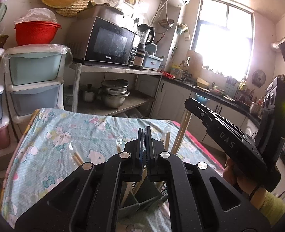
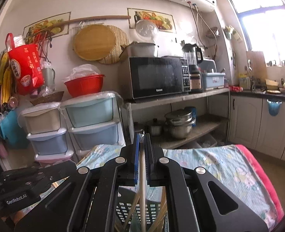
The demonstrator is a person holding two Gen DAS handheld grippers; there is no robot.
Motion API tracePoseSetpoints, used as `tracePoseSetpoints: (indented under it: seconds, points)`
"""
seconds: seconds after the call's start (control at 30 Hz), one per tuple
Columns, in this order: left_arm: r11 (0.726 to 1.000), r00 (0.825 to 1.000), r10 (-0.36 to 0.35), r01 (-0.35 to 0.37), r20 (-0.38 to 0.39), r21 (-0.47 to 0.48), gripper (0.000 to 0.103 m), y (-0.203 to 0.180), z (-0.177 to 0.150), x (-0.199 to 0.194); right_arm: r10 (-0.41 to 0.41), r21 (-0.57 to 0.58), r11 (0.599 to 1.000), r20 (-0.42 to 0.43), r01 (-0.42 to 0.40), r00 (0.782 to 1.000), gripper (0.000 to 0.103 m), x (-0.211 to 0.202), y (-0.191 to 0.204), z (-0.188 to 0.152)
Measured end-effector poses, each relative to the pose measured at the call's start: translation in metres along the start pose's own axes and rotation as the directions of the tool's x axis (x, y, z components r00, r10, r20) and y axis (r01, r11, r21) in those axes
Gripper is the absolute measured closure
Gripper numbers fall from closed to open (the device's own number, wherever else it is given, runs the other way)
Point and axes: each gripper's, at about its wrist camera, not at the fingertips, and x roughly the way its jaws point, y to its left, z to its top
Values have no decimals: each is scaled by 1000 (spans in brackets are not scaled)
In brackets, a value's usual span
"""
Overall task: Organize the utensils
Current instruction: 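Lift the chopsticks upright and carry them over the green caddy with both grippers, then lower the chopsticks into the caddy slots and open both grippers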
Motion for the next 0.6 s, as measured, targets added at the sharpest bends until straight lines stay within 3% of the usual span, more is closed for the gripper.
tracePoseSetpoints:
  seconds: [0.43, 0.6]
  points:
    - [998, 998, 51, -52, -36, -23, 102, 18, -15, 0, -23, 32, 999, -87, 26, 996, 97, 2, -6, -19]
    - [997, 997, 65, -66, -47, -35, 98, 24, -18, -6, -36, 44, 998, -121, 41, 992, 91, -2, -10, -25]
